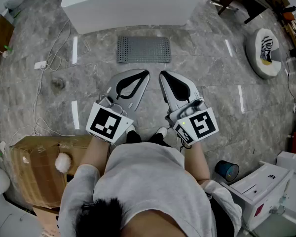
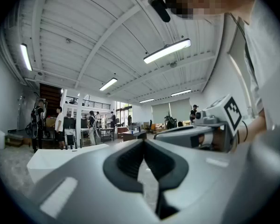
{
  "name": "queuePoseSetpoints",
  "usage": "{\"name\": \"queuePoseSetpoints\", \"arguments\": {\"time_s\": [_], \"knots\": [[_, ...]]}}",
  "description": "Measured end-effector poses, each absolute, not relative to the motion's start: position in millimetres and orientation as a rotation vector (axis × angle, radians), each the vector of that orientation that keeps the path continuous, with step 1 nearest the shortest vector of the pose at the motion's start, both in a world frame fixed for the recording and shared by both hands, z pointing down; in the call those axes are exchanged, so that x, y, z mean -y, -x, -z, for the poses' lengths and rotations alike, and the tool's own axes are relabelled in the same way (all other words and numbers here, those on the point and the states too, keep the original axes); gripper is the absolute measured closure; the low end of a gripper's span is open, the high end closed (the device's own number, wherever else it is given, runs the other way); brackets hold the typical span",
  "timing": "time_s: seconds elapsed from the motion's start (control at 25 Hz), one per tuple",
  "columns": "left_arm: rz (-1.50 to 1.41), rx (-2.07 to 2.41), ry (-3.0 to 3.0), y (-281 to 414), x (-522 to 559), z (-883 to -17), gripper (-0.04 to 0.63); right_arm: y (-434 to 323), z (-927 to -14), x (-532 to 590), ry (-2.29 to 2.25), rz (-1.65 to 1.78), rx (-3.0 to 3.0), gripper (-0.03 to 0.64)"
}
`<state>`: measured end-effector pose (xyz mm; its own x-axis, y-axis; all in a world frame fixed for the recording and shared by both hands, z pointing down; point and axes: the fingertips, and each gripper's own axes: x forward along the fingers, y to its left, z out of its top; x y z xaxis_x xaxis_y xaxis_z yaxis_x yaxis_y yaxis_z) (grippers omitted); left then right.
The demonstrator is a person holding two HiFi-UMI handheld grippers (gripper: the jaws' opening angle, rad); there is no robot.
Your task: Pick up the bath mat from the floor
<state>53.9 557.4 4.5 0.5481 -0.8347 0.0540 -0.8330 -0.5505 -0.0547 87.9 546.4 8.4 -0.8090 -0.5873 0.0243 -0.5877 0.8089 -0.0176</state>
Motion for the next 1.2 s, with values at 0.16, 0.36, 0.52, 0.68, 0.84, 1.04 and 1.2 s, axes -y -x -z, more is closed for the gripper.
{"name": "queuePoseSetpoints", "arguments": {"time_s": [0.16,0.36,0.52,0.68,0.84,1.04,1.2], "knots": [[0.114,-1.473,2.740,-43.6,-559.4,-2.7,0.595,-78.9,-8.1,-549.4,-0.971,-0.038,2.969,0.615],[0.123,-1.465,2.738,-35.5,-561.4,-4.4,0.595,-71.0,-9.6,-552.8,-0.980,-0.039,2.962,0.614],[0.118,-1.453,2.745,-28.5,-562.8,-6.0,0.595,-64.3,-11.2,-555.1,-0.993,-0.037,2.957,0.614],[0.113,-1.433,2.759,-19.7,-564.4,-7.2,0.595,-57.9,-12.0,-556.0,-1.029,-0.045,2.960,0.615],[0.113,-1.419,2.766,-10.5,-564.2,-12.3,0.595,-53.6,-16.0,-556.4,-1.062,-0.048,2.951,0.615],[0.102,-1.422,2.753,-11.0,-549.1,-13.4,0.595,-58.1,-19.4,-543.3,-1.065,-0.037,2.926,0.615],[0.113,-1.421,2.741,-11.4,-525.6,-12.6,0.595,-59.1,-15.9,-519.9,-1.062,-0.004,2.924,0.617]]}}
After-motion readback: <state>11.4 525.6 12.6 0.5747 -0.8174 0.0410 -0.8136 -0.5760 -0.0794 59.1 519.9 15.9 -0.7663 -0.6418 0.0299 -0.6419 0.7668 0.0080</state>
